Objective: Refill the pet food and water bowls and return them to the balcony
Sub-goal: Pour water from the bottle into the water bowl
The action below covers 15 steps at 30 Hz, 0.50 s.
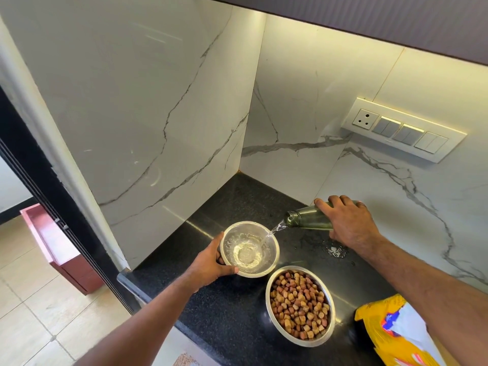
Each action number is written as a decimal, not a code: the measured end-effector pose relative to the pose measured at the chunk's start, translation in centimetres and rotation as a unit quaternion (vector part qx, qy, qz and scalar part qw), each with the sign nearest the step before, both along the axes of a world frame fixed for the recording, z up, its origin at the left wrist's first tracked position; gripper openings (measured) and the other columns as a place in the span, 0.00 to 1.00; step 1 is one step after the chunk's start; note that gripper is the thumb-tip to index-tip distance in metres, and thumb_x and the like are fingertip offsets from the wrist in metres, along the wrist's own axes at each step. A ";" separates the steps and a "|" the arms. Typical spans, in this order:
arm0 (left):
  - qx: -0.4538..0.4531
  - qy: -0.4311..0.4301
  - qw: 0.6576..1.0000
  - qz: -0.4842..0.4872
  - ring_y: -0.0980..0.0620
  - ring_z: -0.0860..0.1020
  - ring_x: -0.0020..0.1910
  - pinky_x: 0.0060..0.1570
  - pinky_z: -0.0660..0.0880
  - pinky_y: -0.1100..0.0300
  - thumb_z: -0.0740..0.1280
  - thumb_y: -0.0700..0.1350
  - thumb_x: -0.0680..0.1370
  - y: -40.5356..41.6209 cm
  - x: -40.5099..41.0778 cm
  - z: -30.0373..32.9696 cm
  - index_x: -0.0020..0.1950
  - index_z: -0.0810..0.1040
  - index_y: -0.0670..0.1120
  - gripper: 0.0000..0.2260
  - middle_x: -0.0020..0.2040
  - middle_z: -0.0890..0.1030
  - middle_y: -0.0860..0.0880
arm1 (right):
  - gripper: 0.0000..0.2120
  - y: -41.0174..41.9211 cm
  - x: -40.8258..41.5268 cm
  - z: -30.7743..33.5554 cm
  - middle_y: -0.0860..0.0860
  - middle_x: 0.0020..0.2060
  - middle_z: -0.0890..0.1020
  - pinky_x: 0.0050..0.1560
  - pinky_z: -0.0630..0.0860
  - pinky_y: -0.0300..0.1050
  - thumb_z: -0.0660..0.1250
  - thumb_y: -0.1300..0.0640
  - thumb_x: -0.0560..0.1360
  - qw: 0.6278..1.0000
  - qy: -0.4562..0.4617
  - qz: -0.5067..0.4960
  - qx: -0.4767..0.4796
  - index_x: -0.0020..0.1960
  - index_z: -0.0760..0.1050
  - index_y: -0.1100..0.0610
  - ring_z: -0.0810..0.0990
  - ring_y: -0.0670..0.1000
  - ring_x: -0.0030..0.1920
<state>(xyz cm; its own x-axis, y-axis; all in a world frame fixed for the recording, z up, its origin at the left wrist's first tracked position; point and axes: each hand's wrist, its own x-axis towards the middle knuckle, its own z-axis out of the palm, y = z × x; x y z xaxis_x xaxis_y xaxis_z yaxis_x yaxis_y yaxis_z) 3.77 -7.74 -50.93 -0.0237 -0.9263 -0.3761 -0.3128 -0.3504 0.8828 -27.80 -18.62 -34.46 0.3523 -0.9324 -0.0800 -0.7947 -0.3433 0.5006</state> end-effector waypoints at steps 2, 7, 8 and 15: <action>-0.002 -0.003 1.000 0.000 0.66 0.73 0.52 0.61 0.67 0.61 0.82 0.48 0.68 0.0 0.0 0.0 0.82 0.52 0.58 0.52 0.54 0.72 0.67 | 0.50 0.1 0.0 0.1 0.55 0.70 0.73 0.64 0.77 0.65 0.80 0.44 0.67 1.000 0.000 0.000 0.000 0.78 0.52 0.43 0.73 0.58 0.70; -0.008 -0.012 1.000 -0.001 0.64 0.75 0.52 0.54 0.69 0.68 0.82 0.47 0.69 0.2 -0.2 0.2 0.82 0.52 0.58 0.51 0.54 0.73 0.65 | 0.50 0.1 0.1 0.2 0.55 0.70 0.73 0.63 0.78 0.65 0.80 0.44 0.66 1.000 0.003 0.001 -0.002 0.77 0.52 0.43 0.74 0.58 0.69; -0.009 -0.016 1.000 -0.001 0.63 0.76 0.52 0.52 0.69 0.69 0.82 0.48 0.69 0.3 -0.3 0.3 0.82 0.51 0.58 0.52 0.54 0.74 0.64 | 0.50 0.1 0.1 0.3 0.55 0.69 0.73 0.63 0.78 0.65 0.80 0.45 0.66 1.000 0.002 0.001 -0.002 0.77 0.52 0.43 0.74 0.58 0.69; -0.008 -0.019 1.000 0.004 0.60 0.75 0.54 0.60 0.69 0.61 0.81 0.47 0.70 0.5 -0.5 0.8 0.82 0.51 0.57 0.51 0.54 0.73 0.62 | 0.50 0.2 0.3 0.3 0.55 0.71 0.73 0.64 0.77 0.66 0.80 0.44 0.67 1.000 0.013 0.002 0.000 0.78 0.52 0.43 0.73 0.58 0.70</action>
